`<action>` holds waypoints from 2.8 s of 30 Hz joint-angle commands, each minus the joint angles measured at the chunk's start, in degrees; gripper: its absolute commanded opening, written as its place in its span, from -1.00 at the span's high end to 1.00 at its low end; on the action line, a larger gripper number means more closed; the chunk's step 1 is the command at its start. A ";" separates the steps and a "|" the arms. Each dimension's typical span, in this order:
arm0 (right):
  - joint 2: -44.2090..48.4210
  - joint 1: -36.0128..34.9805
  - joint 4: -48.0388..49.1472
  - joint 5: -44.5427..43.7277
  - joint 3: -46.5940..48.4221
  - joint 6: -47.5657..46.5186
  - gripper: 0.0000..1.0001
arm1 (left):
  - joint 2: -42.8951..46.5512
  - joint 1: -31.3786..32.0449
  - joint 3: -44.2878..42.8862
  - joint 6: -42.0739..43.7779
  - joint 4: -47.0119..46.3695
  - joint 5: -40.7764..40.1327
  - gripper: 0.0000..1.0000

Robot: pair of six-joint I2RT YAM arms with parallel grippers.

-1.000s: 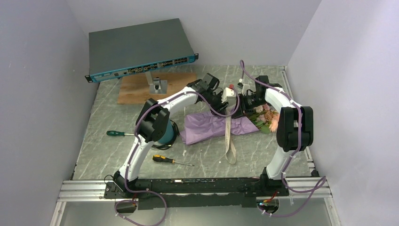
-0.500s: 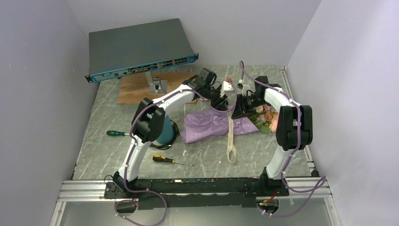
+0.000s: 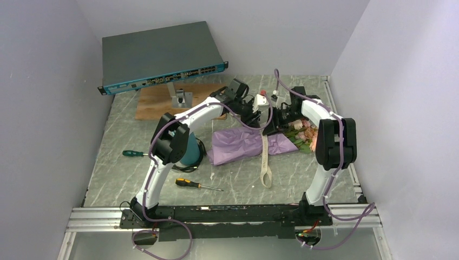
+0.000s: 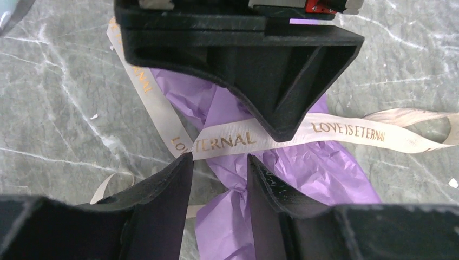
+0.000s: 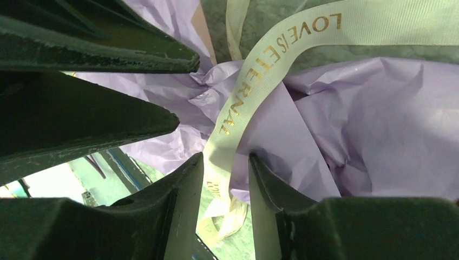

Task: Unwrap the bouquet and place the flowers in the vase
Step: Untie the ribbon from the wrapping paper.

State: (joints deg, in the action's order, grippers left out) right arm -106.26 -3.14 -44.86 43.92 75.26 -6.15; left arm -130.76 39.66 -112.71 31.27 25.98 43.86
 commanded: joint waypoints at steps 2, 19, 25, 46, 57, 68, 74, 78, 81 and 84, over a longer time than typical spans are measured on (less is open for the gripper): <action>-2.98 -1.63 1.14 -2.05 2.42 0.42 0.27 | 0.50 -0.02 1.69 2.49 2.06 -1.67 0.08; 4.45 -0.88 -7.49 6.71 8.17 -5.66 1.00 | -0.06 -1.42 4.08 1.40 2.07 -4.36 0.14; 6.37 0.47 -9.31 7.22 10.23 -6.67 1.00 | 0.54 -2.01 5.69 1.17 1.70 -4.01 0.19; 17.19 4.87 -11.61 25.25 16.99 -12.48 1.00 | 14.85 -3.52 18.14 -12.82 -32.95 3.56 -0.49; 20.21 4.72 -11.21 28.59 20.32 -12.15 1.00 | 10.79 -0.66 12.39 -14.63 -35.82 5.22 -0.53; 21.11 4.79 -8.00 27.38 22.04 -7.64 1.00 | 11.23 -0.42 6.02 -23.04 -37.27 11.72 0.49; 21.89 5.02 1.85 27.61 24.55 2.25 1.00 | 16.10 -0.45 6.15 -23.84 -36.29 8.18 0.97; 23.08 5.22 12.37 28.15 25.25 12.38 1.00 | 19.98 -0.80 10.07 -21.15 -33.87 6.84 0.16; 24.10 5.28 19.65 28.07 25.64 18.75 1.00 | 22.55 -1.44 14.27 -19.36 -31.35 7.19 -0.25; 24.27 5.33 23.95 27.62 27.24 22.61 1.00 | 25.63 -1.49 19.50 -14.35 -28.09 7.52 -0.39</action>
State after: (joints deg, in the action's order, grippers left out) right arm -84.75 1.91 -33.58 70.22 98.10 7.01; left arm -110.50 38.52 -98.19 11.31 -6.22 50.68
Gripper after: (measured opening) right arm 0.007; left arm 0.666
